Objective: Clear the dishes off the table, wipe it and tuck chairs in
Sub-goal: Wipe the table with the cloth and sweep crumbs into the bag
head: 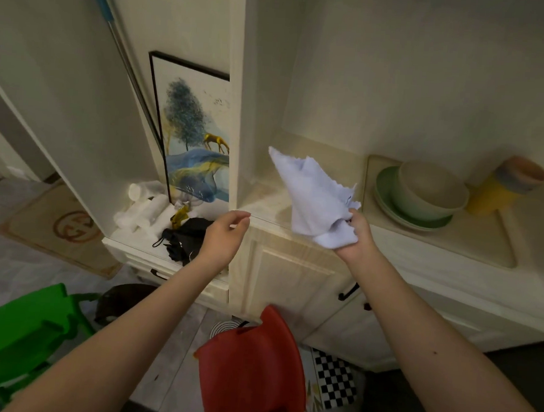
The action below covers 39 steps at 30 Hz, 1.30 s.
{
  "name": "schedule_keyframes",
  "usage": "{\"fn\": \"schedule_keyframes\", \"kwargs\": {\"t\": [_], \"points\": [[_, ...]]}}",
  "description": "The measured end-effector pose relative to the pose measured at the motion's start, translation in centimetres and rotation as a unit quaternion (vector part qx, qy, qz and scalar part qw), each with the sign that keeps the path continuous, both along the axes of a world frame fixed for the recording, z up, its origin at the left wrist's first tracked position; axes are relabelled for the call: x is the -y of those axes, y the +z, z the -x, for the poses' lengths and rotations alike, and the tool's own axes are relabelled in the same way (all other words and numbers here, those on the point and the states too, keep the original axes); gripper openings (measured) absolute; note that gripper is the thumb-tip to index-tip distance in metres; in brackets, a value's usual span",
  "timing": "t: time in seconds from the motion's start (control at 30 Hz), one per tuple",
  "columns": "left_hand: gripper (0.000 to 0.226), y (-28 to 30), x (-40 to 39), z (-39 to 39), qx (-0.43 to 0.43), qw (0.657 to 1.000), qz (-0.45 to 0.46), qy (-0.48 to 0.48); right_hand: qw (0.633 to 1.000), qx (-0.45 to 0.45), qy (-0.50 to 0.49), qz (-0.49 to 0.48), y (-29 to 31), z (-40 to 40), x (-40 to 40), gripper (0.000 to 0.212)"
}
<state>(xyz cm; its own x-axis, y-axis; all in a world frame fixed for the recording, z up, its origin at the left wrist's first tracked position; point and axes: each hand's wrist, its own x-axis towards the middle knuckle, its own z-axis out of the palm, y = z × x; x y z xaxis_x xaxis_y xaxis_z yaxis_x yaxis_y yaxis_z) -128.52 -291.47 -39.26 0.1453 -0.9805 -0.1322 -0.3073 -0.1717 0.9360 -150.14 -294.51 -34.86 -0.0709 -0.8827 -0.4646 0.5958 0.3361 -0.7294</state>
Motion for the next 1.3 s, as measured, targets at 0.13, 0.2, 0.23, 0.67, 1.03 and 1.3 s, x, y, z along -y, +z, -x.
{"fn": "schedule_keyframes", "kwargs": {"t": [0.13, 0.2, 0.23, 0.67, 1.03, 1.3], "points": [[0.023, 1.1, 0.0, 1.3, -0.044, 0.998, 0.034, -0.027, 0.993, 0.113, -0.019, 0.01, -0.5, 0.6, -1.6, 0.049], [0.023, 1.5, 0.1, 1.6, -0.046, 0.997, 0.04, -0.038, 0.99, 0.129, -0.043, 0.036, -1.3, 0.7, -2.0, 0.027], [0.023, 1.6, 0.1, 1.7, -0.046, 0.997, 0.04, -0.039, 0.987, 0.151, -0.042, 0.033, -1.5, 0.7, -2.2, 0.018], [0.024, 1.7, -0.4, 0.6, -0.062, 0.998, 0.03, 0.004, 0.98, 0.174, 0.041, 0.084, -0.8, 1.1, -2.2, 0.029], [0.026, 2.5, -4.0, -4.2, -0.053, 0.992, 0.033, 0.106, 0.991, 0.08, 0.103, 0.043, 1.0, -2.6, -3.2, 0.024], [0.028, 3.7, -11.2, -9.4, -0.049, 0.95, 0.06, 0.303, 0.964, 0.066, 0.257, 0.029, 1.3, -8.9, -3.7, 0.03]]}}
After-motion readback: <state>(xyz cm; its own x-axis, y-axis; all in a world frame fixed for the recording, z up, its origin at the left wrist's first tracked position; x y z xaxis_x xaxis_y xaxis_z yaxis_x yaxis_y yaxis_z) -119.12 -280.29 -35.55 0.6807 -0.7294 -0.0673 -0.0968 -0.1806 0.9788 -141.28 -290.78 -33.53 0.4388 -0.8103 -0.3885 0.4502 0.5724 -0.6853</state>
